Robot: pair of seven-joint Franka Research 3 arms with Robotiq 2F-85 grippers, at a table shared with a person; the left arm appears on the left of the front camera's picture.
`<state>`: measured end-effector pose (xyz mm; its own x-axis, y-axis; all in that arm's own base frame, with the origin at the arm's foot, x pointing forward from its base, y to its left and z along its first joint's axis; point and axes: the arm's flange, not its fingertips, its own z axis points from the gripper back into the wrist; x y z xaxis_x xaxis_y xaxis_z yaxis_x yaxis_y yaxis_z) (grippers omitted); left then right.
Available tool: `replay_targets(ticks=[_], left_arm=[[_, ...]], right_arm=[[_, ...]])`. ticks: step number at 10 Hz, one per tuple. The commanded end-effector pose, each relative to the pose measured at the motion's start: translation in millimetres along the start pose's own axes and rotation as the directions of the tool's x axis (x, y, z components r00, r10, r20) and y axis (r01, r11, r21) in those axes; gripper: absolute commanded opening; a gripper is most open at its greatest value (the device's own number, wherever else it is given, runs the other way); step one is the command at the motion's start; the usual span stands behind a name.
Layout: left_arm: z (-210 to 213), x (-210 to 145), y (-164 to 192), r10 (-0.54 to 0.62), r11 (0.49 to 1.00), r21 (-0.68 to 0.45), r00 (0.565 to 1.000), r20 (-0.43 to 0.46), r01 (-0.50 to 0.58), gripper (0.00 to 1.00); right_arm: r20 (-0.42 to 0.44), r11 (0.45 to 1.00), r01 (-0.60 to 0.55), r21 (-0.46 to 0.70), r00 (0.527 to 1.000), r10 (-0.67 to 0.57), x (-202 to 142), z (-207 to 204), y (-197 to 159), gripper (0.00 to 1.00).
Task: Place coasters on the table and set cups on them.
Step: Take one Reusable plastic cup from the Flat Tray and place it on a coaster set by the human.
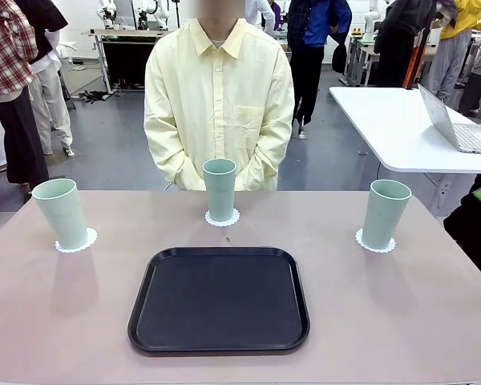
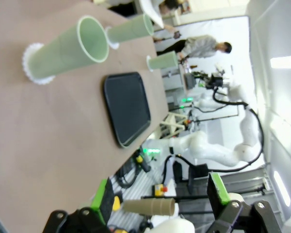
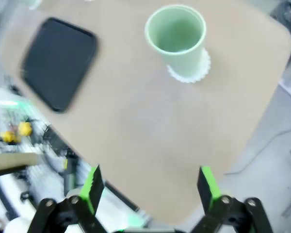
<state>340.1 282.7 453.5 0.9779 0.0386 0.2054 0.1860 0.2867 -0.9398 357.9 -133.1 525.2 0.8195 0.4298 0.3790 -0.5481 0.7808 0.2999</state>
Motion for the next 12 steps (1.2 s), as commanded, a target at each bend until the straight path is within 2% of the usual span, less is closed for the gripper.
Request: replay_targets(ticks=[1, 3, 6, 9, 12], left_arm=[[0.4, -0.6, -1.9, -0.002, 1.000, 0.001, 1.000, 0.010, 0.002, 1.00], [0.4, -0.6, -1.9, -0.002, 1.000, 0.001, 1.000, 0.010, 0.002, 1.00], [0.4, -0.6, -1.9, -0.002, 1.000, 0.001, 1.000, 0.010, 0.002, 1.00], [0.4, -0.6, -1.9, -0.002, 1.000, 0.001, 1.000, 0.010, 0.002, 1.00], [0.4, -0.6, -1.9, -0.002, 1.000, 0.001, 1.000, 0.010, 0.002, 1.00]], right_arm=[[0.086, 0.954, 0.082, 0.289, 0.990, -0.111, -6.7, 10.3, -35.0, 1.00], [0.165, 0.881, 0.115, 0.459, 0.963, -0.211, -33.5, -0.4, -80.1, 1.00], [0.199, 0.799, 0.176, 0.575, 0.917, -0.346, -66.3, -35.4, -123.7, 1.00], [0.203, 0.734, 0.139, 0.665, 0.912, -0.357, -97.6, -52.8, -136.0, 1.00], [0.233, 0.712, 0.085, 0.697, 0.913, -0.336, -106.5, -55.1, -135.3, 1.00]])
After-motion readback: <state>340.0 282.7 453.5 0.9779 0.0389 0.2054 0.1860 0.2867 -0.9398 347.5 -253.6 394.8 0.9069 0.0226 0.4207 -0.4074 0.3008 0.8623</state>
